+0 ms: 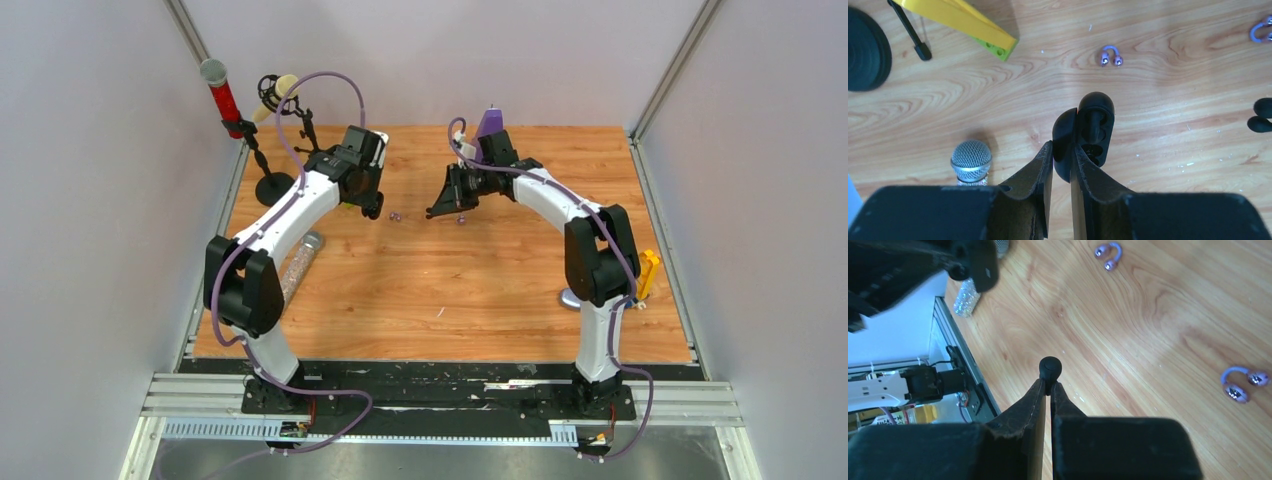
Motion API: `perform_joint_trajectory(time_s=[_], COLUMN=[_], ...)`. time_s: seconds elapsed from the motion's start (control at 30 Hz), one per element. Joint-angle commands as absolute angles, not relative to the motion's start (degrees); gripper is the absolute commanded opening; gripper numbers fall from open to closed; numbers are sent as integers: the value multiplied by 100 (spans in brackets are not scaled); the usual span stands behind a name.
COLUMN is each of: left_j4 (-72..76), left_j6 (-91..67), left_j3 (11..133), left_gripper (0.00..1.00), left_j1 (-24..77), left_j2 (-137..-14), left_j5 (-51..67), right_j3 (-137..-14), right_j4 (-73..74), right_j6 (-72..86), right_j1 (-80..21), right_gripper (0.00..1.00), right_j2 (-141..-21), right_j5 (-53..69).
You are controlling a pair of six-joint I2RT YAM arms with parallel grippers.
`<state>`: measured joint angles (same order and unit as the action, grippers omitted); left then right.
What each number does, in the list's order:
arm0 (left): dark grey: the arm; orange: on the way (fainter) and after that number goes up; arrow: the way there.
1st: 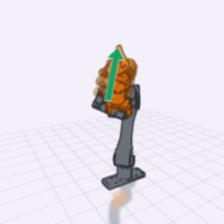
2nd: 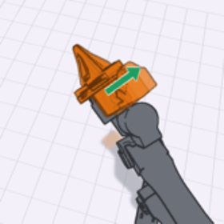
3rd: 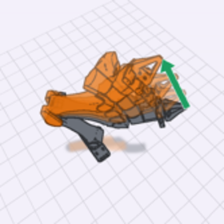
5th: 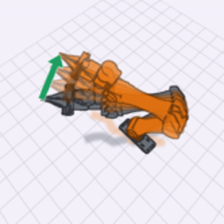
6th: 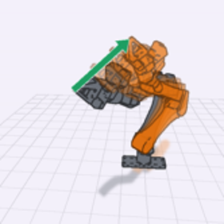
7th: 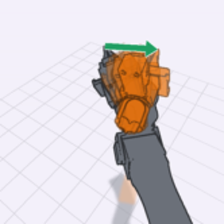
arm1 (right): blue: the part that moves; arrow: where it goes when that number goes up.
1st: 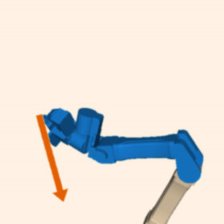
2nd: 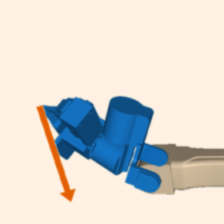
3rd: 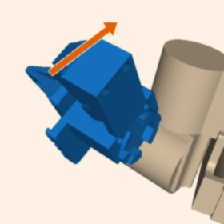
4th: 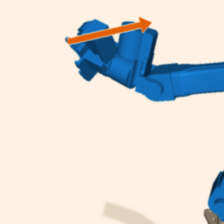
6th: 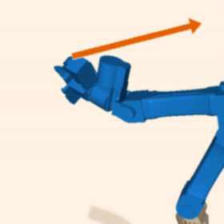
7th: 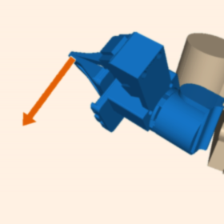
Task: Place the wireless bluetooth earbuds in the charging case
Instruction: Pick up the earbud from the center of the board, then place the earbud in the charging case.
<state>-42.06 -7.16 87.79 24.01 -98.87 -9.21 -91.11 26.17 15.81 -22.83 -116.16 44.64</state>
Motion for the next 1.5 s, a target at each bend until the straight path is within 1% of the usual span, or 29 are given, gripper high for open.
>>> perform_joint_trajectory(time_s=[0.0, 0.13, 0.3, 0.5, 0.73, 1.47], left_j4=[-4366, -4270, -4198, -4145, -4084, -4028], left_j6=[-1542, -1836, -2033, -2149, -2209, -2391], left_j3=[8962, 8862, 8873, 8850, 8780, 8695], left_gripper=[25, 26, 27, 27, 26, 25], left_j1=[2638, 3045, 3398, 3461, 3463, 3574], left_j2=[-10014, -9906, -9776, -9752, -9737, -9817], left_j5=[-1541, -1957, -1999, -2025, -1994, -2045], right_j3=[-9558, -9813, -9898, -9527, -9019, -9100], right_j4=[2146, 2143, 2104, 1935, 1632, 1559], right_j6=[2155, 2274, 2417, 2555, 2765, 3047], right_j1=[-2398, -2534, -2752, -2909, -2967, -3106], right_gripper=[0, 0, 0, 0, 0, 0], right_j2=[-11499, -11668, -11859, -11715, -11278, -11346], right_j5=[4535, 4505, 4495, 4558, 4621, 4570])
